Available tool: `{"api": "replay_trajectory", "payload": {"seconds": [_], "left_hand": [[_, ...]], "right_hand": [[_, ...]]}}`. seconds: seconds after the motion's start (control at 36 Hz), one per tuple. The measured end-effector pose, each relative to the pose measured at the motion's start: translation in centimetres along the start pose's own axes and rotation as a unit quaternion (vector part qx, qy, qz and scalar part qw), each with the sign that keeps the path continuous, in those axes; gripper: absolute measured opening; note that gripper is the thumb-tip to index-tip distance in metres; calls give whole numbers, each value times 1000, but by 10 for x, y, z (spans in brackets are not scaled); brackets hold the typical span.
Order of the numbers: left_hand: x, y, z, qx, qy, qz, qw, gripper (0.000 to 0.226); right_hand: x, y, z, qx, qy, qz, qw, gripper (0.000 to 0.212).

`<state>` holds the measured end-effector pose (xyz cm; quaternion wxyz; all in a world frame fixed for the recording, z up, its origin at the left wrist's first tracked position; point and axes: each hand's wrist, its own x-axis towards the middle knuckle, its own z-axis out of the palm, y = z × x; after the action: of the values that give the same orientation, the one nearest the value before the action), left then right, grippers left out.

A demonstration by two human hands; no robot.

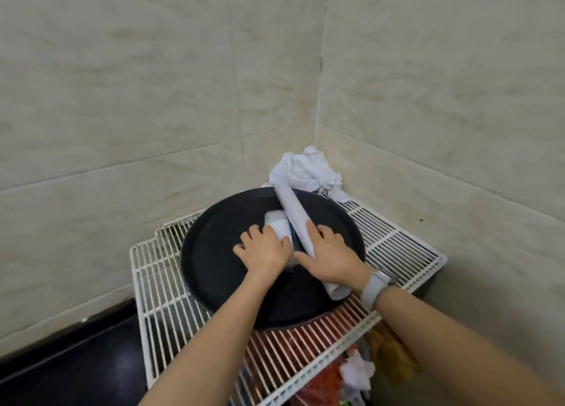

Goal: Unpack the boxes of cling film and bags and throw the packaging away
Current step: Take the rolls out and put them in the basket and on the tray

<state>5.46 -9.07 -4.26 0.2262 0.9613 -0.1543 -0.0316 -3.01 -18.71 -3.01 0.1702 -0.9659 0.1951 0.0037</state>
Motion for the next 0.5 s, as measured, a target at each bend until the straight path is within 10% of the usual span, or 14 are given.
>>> {"api": "replay_trajectory", "payload": {"seconds": [0.17,0.5], "left_hand": [[-4,-32,-27,-57,-21,32,998,48],[-100,-163,-166,-41,172,43,983,38]], "right_hand": [[3,-6,-7,7,-22,-29,999,61],[-50,-155,-11,184,98,-251,945,32]]}}
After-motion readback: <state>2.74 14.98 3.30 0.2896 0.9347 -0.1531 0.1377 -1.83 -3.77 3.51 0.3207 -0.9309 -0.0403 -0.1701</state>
